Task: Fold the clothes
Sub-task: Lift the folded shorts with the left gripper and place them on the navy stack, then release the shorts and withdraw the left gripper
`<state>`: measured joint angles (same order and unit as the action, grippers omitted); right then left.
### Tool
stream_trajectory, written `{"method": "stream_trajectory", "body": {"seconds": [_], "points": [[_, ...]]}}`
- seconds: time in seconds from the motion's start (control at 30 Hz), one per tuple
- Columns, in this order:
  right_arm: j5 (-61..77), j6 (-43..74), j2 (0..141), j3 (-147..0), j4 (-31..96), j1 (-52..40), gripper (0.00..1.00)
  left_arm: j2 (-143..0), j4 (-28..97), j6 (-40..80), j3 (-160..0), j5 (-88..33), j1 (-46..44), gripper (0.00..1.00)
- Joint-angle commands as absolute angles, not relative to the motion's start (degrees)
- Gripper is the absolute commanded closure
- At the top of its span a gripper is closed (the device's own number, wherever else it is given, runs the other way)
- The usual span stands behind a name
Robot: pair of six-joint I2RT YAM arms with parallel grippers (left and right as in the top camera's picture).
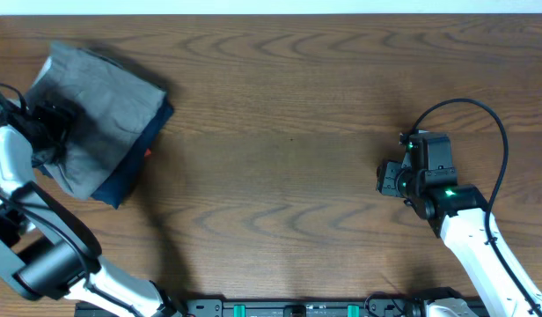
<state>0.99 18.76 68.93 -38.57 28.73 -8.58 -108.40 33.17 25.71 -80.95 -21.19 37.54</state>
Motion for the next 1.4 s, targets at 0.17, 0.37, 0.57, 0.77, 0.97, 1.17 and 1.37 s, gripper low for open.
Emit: {"method": "stream_trajectory", "body": {"seconds": [0.17, 0.37, 0.57, 0.77, 0.97, 1.17, 1.37], "points": [[0.25, 15.53, 68.53, -39.44, 27.29, -8.16, 0.44, -106.43, 32.51, 22.65, -81.49, -31.64, 36.67, 0.27], [2.33, 12.93, 68.53, -40.84, 21.85, -8.14, 0.31, -95.53, 32.60, 17.10, -82.65, -28.03, 27.66, 0.22], [4.05, 11.77, 68.53, -44.42, 20.03, -7.70, 0.27, -89.36, 39.05, 12.14, -82.65, -16.53, 10.94, 0.09], [6.33, 11.75, 68.10, -47.13, 32.95, -6.59, 0.01, -89.27, 58.67, 12.03, -82.63, -10.83, -0.97, 0.02], [6.55, 19.33, 66.32, -47.13, 48.18, -6.55, 0.01, -88.79, 81.30, 12.03, -80.75, -10.81, -4.40, 0.02], [7.70, 23.14, 60.93, -46.26, 58.65, -7.07, 0.01, -77.06, 79.96, 12.32, -70.67, -10.87, -4.49, 0.02], [-0.62, 24.10, 40.18, -38.37, 47.53, -11.27, 0.01, -46.65, 64.23, 14.24, -57.25, -8.49, -4.49, 0.02]]}}
